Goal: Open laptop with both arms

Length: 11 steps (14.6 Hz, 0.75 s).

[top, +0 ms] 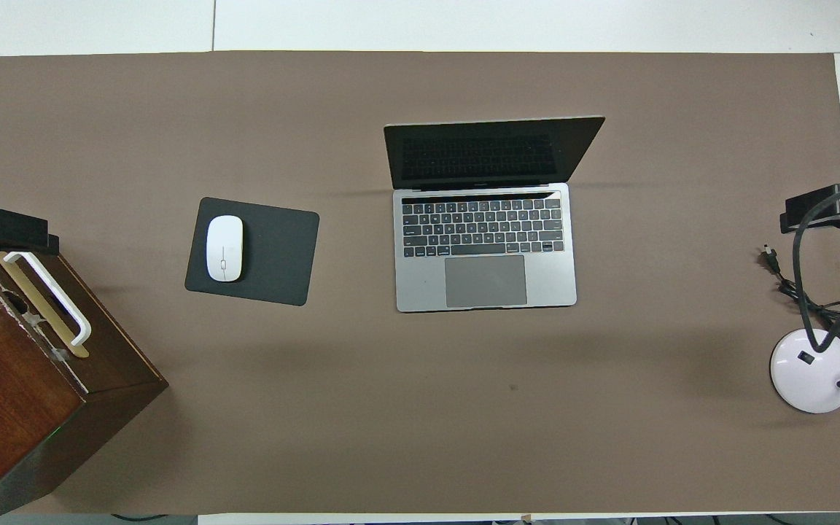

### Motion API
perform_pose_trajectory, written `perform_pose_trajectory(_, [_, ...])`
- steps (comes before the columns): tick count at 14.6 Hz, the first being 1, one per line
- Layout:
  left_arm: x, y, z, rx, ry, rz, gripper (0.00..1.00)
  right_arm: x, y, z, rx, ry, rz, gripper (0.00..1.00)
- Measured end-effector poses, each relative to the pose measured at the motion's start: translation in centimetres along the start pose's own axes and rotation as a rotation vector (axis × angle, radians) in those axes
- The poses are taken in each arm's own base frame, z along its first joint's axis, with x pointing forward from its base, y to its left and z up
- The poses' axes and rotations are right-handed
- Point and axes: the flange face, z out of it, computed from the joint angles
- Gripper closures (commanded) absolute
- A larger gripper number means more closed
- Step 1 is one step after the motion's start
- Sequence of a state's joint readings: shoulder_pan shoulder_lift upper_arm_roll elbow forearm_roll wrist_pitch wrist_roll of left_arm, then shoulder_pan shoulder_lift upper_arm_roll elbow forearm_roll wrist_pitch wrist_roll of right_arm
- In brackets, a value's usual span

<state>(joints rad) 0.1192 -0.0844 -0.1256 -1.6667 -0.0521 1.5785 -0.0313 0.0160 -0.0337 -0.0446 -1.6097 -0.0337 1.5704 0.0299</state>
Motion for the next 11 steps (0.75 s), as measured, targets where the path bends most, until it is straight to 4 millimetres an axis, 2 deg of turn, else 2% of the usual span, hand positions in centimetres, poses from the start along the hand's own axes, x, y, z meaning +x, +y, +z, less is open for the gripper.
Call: perform_pose_trajectory(11, [0.03,-0.21,-0.03,0.000,0.002,-0.004,0.00,-0.31,0.07,0.11,0.000,-0.004,0.001,0.00])
